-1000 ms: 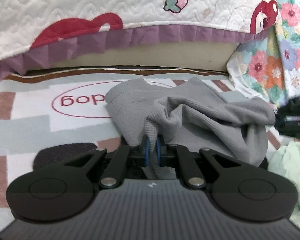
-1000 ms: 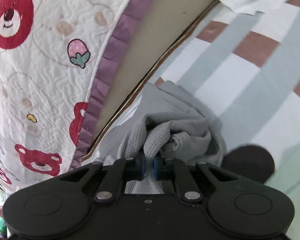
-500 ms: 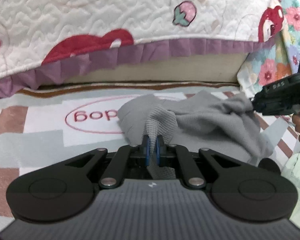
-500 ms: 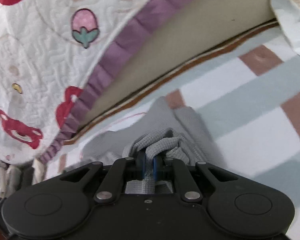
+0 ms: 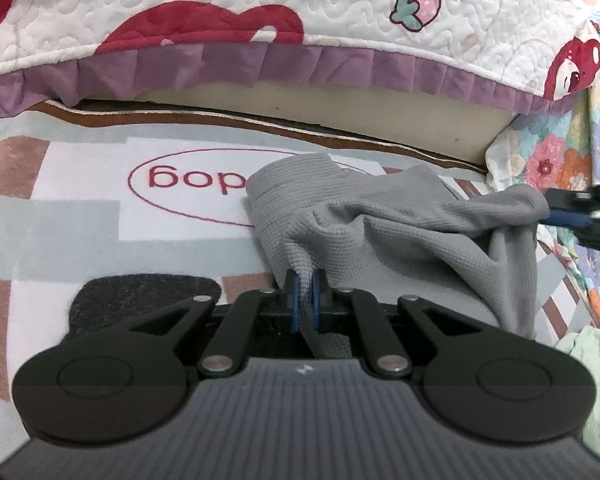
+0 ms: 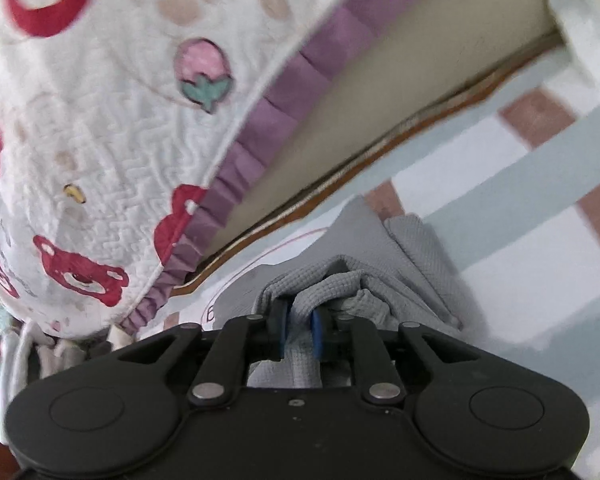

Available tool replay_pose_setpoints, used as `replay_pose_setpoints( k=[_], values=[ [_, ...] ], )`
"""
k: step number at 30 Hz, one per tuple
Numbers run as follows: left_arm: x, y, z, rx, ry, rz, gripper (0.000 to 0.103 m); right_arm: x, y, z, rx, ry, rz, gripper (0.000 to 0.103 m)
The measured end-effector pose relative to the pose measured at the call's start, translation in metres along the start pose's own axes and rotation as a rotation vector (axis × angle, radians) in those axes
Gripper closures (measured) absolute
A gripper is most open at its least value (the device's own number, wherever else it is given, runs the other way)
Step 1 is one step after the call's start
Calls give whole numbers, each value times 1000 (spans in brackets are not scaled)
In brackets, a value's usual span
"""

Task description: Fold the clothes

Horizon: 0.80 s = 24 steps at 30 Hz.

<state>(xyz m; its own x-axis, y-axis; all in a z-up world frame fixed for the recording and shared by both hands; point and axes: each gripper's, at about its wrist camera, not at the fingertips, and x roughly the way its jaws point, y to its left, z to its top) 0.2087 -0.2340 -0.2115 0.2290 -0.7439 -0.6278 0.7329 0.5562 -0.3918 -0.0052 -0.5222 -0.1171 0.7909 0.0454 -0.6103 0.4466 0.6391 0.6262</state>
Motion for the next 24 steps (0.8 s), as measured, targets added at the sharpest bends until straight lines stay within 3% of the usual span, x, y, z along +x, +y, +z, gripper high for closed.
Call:
replay_pose_setpoints(
  k=[2,5,10,17,19,20,24],
  values=[
    [0,4,2,-4,4,-12,97,-16,6,-13,-20,-36,-32,60],
    [-2,6,5,-27,23,-32,97,-29,5,-34,-53,-21,-76,60],
    [-4,1,5,-2,28,-23,97,-14,2,-61,-97,89,-54,51],
    [-1,0,3,4,32,-22,97,25,4,-58,-261,84,-182,50],
    [-1,-1,4,6,34,-24,97,30,-1,-47,-249,85,-157,60],
    [-2,-1,5,7,33,-29,97,30,0,-41,-253,80,-130,95],
    [-9,2,11,-17,5,-73,97,10,17,-12,-303,12,-33,98]
  ],
)
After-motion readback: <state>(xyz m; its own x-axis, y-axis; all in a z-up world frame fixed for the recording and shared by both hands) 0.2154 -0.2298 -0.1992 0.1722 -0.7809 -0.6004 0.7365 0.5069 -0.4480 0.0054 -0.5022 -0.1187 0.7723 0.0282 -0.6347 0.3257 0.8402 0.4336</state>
